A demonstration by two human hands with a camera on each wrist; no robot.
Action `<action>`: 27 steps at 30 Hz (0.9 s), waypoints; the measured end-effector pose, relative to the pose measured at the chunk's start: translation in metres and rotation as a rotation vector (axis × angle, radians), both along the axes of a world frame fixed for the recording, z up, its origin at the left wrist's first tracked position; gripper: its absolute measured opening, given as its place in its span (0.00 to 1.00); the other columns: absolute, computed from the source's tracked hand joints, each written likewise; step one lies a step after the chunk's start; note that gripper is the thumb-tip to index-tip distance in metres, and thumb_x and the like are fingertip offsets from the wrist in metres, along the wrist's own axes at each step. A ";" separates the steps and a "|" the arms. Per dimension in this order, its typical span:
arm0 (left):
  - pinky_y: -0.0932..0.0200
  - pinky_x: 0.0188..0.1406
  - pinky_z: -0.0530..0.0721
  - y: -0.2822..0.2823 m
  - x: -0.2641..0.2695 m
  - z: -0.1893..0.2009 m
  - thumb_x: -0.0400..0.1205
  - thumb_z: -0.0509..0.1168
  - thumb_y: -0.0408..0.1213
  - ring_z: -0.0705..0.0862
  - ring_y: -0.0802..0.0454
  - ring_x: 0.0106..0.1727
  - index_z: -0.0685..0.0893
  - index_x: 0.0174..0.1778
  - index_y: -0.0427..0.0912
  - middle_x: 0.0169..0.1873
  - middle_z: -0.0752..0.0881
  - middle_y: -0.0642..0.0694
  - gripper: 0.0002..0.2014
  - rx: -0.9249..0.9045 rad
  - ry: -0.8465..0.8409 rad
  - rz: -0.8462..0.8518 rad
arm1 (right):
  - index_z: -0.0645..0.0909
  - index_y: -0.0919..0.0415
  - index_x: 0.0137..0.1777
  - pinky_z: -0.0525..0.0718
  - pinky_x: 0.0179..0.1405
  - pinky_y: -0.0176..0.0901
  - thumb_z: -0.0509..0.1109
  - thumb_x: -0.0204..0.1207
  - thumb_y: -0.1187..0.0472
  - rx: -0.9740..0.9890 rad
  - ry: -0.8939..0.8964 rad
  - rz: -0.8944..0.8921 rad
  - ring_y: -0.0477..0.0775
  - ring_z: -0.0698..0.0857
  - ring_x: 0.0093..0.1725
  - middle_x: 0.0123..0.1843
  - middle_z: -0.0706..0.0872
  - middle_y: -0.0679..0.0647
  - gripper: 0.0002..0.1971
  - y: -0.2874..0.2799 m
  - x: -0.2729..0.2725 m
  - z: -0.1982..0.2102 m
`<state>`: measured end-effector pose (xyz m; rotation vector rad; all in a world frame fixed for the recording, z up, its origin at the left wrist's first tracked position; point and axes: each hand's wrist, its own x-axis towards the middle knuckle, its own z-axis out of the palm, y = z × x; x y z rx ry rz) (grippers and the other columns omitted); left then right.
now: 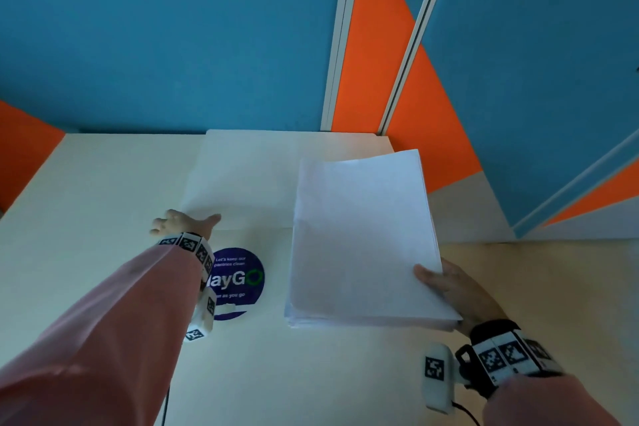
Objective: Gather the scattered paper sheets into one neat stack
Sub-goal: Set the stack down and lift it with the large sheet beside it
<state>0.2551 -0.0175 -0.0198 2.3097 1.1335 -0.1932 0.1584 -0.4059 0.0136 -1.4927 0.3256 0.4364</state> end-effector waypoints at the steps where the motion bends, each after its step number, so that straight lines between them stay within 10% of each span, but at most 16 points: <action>1: 0.38 0.72 0.65 -0.001 0.005 -0.002 0.69 0.73 0.57 0.65 0.32 0.74 0.63 0.75 0.27 0.72 0.67 0.27 0.48 0.019 0.007 0.025 | 0.83 0.65 0.55 0.89 0.33 0.43 0.87 0.35 0.41 0.012 0.004 0.006 0.55 0.92 0.41 0.46 0.93 0.59 0.46 -0.002 0.003 -0.002; 8: 0.39 0.77 0.64 0.015 0.046 -0.022 0.56 0.77 0.63 0.66 0.32 0.76 0.63 0.76 0.28 0.72 0.71 0.30 0.60 0.046 0.261 -0.043 | 0.84 0.62 0.54 0.88 0.32 0.41 0.88 0.29 0.40 0.071 -0.003 -0.008 0.54 0.93 0.40 0.44 0.94 0.57 0.49 -0.017 0.019 -0.020; 11: 0.40 0.72 0.73 0.033 0.058 -0.033 0.42 0.77 0.65 0.78 0.34 0.68 0.74 0.71 0.34 0.66 0.80 0.31 0.62 -0.090 0.294 -0.080 | 0.82 0.65 0.57 0.88 0.32 0.41 0.80 0.61 0.54 0.095 0.030 -0.028 0.52 0.92 0.39 0.42 0.94 0.56 0.26 -0.019 0.024 -0.025; 14: 0.41 0.67 0.78 0.035 0.060 -0.030 0.59 0.80 0.56 0.81 0.34 0.64 0.78 0.68 0.33 0.62 0.83 0.31 0.45 -0.149 0.252 -0.039 | 0.81 0.66 0.59 0.89 0.33 0.41 0.68 0.76 0.63 0.075 0.083 -0.054 0.52 0.92 0.39 0.42 0.94 0.55 0.13 -0.020 0.025 -0.028; 18: 0.59 0.34 0.74 0.031 0.053 -0.030 0.71 0.75 0.35 0.78 0.33 0.69 0.74 0.70 0.25 0.68 0.78 0.28 0.33 -0.198 0.091 -0.011 | 0.82 0.67 0.58 0.88 0.33 0.42 0.83 0.54 0.50 0.047 0.103 -0.035 0.55 0.92 0.41 0.45 0.94 0.59 0.34 -0.015 0.023 -0.033; 20: 0.62 0.30 0.74 0.033 0.045 -0.030 0.75 0.72 0.33 0.82 0.36 0.64 0.73 0.70 0.26 0.69 0.78 0.30 0.29 -0.252 0.054 -0.050 | 0.81 0.69 0.60 0.88 0.32 0.42 0.79 0.61 0.54 0.063 0.110 -0.038 0.55 0.92 0.40 0.44 0.94 0.58 0.29 -0.014 0.019 -0.030; 23: 0.66 0.32 0.85 0.033 0.024 -0.027 0.82 0.61 0.32 0.83 0.48 0.46 0.67 0.75 0.32 0.65 0.80 0.40 0.24 -0.359 0.030 -0.098 | 0.83 0.66 0.57 0.89 0.34 0.44 0.87 0.42 0.46 0.027 0.100 -0.021 0.57 0.92 0.42 0.47 0.93 0.61 0.42 -0.013 0.013 -0.028; 25: 0.56 0.40 0.83 0.038 0.007 -0.025 0.84 0.58 0.33 0.81 0.46 0.43 0.67 0.73 0.30 0.55 0.87 0.32 0.22 -0.319 -0.009 -0.083 | 0.81 0.68 0.59 0.89 0.35 0.45 0.81 0.60 0.53 0.024 0.116 -0.009 0.58 0.92 0.43 0.47 0.93 0.61 0.29 -0.011 0.007 -0.026; 27: 0.58 0.27 0.72 0.047 -0.015 -0.025 0.82 0.60 0.31 0.76 0.45 0.30 0.66 0.74 0.30 0.34 0.86 0.30 0.24 -0.340 -0.047 -0.127 | 0.80 0.68 0.60 0.89 0.36 0.45 0.68 0.76 0.62 0.029 0.128 -0.017 0.58 0.92 0.42 0.46 0.93 0.60 0.15 -0.007 -0.001 -0.021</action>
